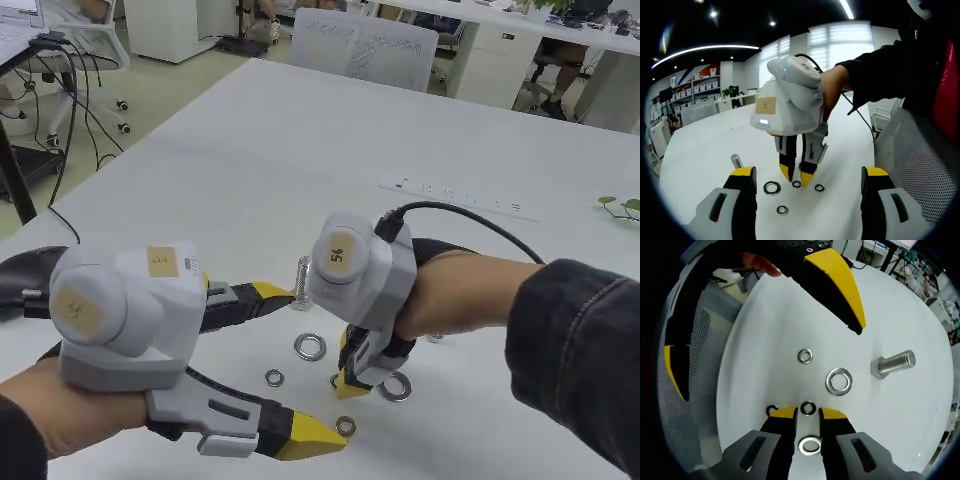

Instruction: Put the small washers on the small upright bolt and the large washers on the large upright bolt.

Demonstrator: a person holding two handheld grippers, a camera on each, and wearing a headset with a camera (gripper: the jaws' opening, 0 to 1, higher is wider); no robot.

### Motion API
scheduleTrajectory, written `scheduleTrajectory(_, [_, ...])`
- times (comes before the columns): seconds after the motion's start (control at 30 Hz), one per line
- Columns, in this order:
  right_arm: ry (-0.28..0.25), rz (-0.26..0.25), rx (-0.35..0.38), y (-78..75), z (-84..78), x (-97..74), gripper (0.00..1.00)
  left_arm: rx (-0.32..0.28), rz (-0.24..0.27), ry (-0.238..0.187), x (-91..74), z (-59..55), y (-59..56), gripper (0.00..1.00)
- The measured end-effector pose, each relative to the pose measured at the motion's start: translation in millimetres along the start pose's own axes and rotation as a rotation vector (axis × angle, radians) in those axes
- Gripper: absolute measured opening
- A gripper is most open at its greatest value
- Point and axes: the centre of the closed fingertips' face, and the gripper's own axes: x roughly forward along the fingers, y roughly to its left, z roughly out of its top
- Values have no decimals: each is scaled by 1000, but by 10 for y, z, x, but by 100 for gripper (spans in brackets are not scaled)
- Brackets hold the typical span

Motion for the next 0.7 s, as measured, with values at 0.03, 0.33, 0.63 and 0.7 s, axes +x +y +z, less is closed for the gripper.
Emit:
scheduleTrajectory(0.03, [0, -2, -3, -5, 1, -1, 18, 0, 0, -1, 1, 1, 1, 86])
scheduleTrajectory(0.33, [10, -14, -20, 3, 0, 5, 17, -3, 2, 0, 5, 6, -6, 86])
scheduleTrajectory(0.63, [7, -18, -32, 9, 8, 6, 15, -4, 1, 0, 4, 17, -15, 85])
scheduleTrajectory(0.7, [6, -17, -33, 9, 8, 6, 15, -3, 2, 1, 4, 18, -17, 85])
